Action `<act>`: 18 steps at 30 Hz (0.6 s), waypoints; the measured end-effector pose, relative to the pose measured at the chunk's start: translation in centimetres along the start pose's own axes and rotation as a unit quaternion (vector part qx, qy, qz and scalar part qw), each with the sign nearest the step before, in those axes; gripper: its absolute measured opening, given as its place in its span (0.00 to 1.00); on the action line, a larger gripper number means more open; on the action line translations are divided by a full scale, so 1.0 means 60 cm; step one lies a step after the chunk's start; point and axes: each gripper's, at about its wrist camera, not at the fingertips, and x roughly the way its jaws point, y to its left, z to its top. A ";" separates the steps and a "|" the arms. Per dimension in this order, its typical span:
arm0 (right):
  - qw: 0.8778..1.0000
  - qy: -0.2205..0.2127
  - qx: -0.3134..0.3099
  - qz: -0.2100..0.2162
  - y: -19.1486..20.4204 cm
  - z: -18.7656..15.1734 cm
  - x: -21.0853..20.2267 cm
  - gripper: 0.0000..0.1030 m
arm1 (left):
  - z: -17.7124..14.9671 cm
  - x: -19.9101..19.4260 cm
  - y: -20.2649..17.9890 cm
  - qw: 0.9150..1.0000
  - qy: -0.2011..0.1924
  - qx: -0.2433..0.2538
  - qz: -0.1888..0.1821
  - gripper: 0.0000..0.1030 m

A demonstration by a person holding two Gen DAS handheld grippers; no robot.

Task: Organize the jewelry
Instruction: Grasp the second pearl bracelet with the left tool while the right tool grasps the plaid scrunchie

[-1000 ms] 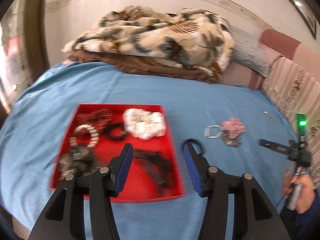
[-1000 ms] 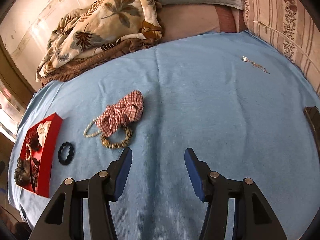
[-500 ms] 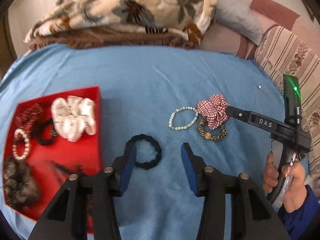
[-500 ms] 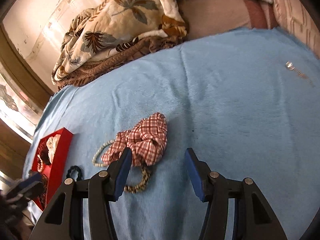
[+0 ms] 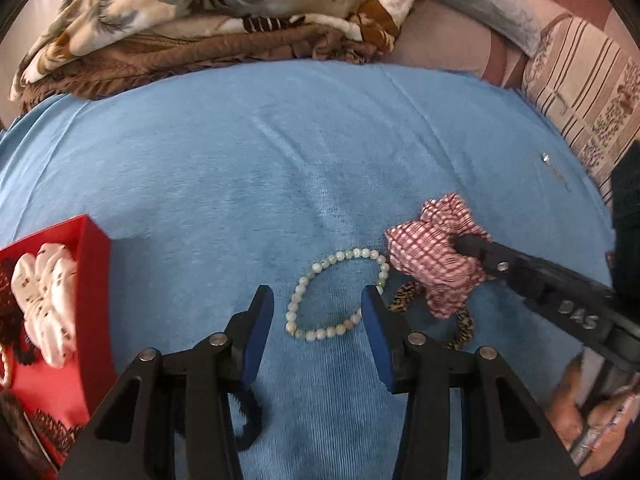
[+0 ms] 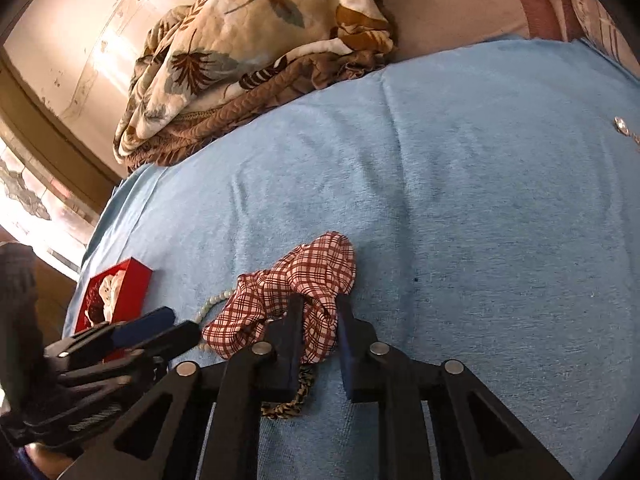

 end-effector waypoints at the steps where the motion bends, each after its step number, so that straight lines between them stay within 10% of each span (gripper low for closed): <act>1: 1.000 0.000 0.002 0.000 -0.001 0.000 0.000 0.12 | 0.002 0.009 -0.001 1.000 0.005 -0.001 0.001 0.43; 4: 1.000 -0.006 0.008 0.000 -0.006 0.001 -0.005 0.10 | 0.000 0.018 -0.004 1.000 -0.002 0.000 0.017 0.34; 6: 1.000 -0.010 0.010 0.001 -0.005 0.003 -0.011 0.10 | -0.001 0.021 -0.009 0.999 -0.005 0.005 0.033 0.06; 18: 0.998 -0.053 -0.012 -0.008 0.023 0.008 -0.062 0.09 | -0.017 -0.073 -0.020 0.999 -0.047 -0.014 -0.021 0.05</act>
